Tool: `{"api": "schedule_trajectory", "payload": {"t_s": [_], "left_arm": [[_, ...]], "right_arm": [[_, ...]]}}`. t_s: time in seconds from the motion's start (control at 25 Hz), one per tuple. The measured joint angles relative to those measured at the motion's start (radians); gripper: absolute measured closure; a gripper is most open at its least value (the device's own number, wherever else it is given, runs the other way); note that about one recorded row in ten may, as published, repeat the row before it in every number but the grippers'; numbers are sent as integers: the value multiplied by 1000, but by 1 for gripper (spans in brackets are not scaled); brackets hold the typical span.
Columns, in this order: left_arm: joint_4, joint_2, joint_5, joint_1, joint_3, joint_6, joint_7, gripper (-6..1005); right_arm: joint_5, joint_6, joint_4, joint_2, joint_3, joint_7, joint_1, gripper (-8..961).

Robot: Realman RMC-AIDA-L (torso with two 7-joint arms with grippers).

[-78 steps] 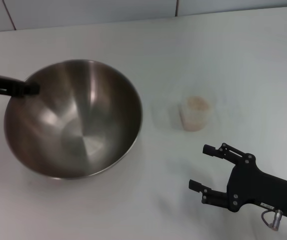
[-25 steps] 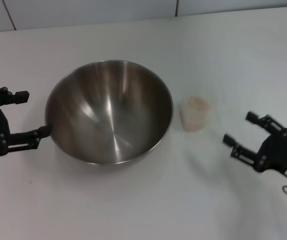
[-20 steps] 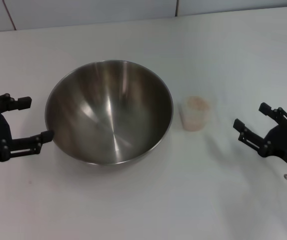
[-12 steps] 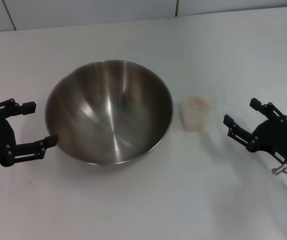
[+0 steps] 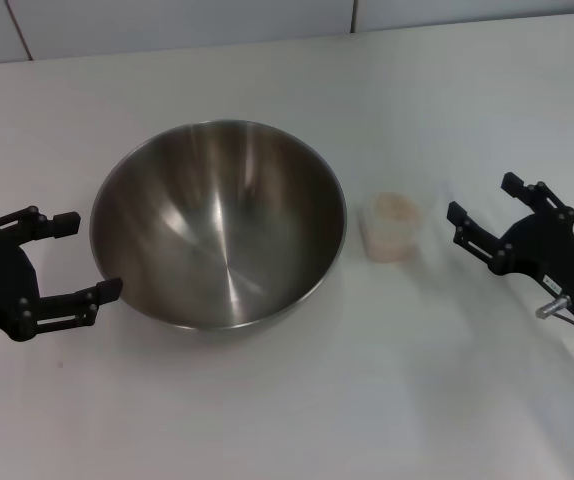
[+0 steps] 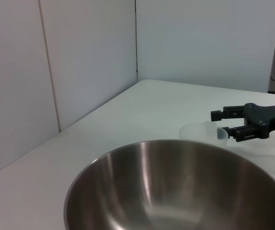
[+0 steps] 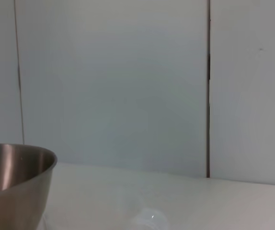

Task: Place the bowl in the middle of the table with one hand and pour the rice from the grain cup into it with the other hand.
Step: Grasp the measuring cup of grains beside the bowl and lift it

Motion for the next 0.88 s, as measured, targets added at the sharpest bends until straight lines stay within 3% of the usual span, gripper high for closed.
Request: {"api": "schedule_trajectory", "payload": {"t_s": [0.88], "left_arm": [[-3, 3, -3, -5, 6, 11, 0, 139]], "right_arm": [[0, 110, 16, 0, 8, -1, 99, 126]]}}
